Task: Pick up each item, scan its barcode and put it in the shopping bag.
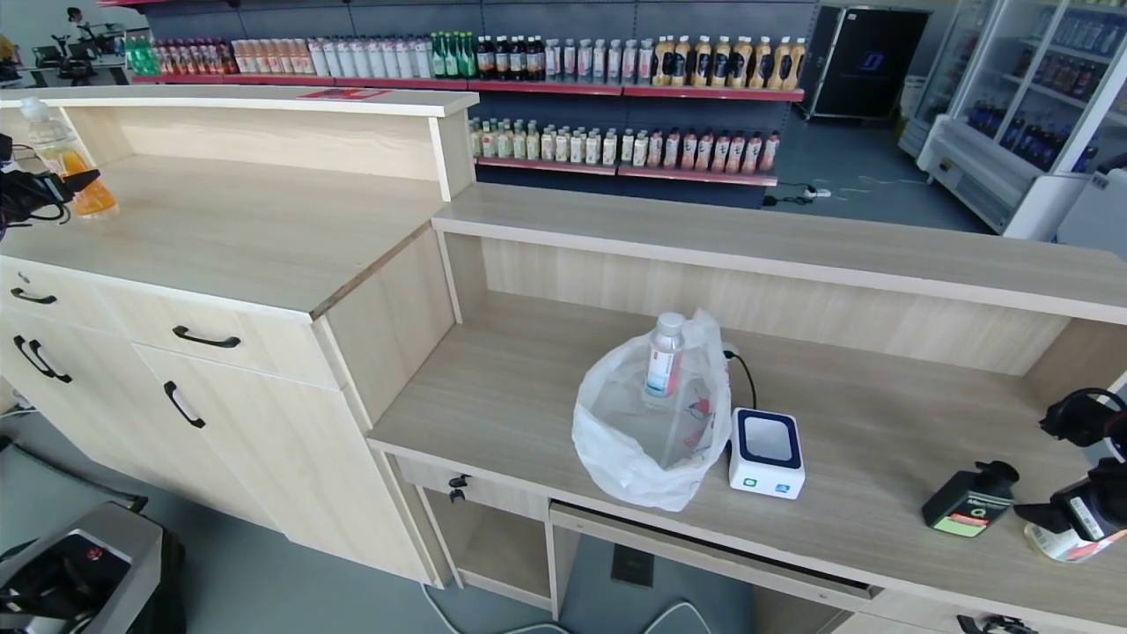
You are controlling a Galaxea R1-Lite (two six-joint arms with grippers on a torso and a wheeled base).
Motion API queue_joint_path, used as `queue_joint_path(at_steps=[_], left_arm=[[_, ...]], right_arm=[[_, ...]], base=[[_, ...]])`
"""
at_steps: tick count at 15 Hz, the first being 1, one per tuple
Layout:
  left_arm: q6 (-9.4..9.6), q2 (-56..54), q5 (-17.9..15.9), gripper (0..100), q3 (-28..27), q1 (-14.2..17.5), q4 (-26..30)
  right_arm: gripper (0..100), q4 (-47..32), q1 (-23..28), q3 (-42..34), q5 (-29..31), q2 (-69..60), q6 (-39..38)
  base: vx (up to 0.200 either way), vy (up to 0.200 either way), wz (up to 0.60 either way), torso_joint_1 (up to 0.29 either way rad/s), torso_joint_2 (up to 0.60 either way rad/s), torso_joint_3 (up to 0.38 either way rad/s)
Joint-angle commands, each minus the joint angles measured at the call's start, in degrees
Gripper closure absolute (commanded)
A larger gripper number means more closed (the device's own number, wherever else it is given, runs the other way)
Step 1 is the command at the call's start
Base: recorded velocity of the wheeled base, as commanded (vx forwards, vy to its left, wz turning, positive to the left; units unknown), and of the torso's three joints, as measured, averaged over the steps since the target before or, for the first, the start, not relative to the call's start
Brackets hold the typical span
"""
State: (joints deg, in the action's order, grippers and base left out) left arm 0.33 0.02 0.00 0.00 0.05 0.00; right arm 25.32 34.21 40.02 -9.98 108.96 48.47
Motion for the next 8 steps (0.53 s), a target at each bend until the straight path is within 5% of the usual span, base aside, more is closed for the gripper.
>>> queue_joint_path(at_steps=[1,8], left_arm=[[0.02,0.0,0.0,0,0.0,0.0,0.0],[0.02,0.0,0.0,0,0.0,0.0,0.0]], right_arm=[[0,1.2,0.1,0.4,-1.4,3.9,0.6],[0,9.7,-2.0,1.9,-8.7,12.9,1.0]], base=[[0.000,0.000,0.00,0.000,0.00,0.000],[0.000,0.000,0.00,0.000,0.00,0.000]])
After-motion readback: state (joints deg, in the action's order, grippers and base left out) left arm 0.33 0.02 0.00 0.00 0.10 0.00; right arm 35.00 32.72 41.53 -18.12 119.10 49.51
